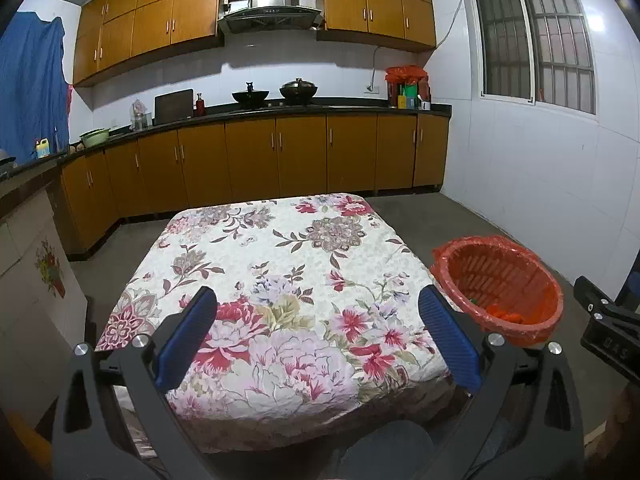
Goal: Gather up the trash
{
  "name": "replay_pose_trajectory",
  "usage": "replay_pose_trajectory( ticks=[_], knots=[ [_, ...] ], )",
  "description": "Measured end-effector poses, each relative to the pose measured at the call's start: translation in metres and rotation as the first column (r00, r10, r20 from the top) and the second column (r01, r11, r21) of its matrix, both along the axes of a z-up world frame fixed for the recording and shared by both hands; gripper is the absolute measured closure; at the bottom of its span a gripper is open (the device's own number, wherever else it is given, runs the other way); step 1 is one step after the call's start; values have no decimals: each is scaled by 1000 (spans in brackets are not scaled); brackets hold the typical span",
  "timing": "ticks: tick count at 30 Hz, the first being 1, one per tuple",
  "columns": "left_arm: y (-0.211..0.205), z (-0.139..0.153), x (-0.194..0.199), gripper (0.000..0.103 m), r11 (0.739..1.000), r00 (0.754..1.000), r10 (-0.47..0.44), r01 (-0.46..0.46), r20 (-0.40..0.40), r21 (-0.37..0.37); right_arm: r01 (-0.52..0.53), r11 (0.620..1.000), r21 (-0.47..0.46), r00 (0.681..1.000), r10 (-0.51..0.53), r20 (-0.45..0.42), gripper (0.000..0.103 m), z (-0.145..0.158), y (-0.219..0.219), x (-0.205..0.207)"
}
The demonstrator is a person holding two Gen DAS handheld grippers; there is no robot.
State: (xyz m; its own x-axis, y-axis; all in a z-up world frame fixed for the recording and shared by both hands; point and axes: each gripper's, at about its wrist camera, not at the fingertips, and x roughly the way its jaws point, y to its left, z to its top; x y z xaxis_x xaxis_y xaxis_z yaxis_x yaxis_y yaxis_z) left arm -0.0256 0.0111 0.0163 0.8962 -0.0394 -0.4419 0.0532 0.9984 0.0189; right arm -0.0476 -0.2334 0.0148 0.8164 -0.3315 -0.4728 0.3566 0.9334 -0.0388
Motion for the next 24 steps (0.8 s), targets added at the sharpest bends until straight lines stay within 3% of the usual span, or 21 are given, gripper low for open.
replay_pose_trajectory(
  ticks=[24],
  knots=[
    [3, -2, -10, 4, 1000, 1000, 13, -13, -7, -5, -11, 1000, 14, 1000, 11, -5, 2, 0, 5, -7]
  ],
)
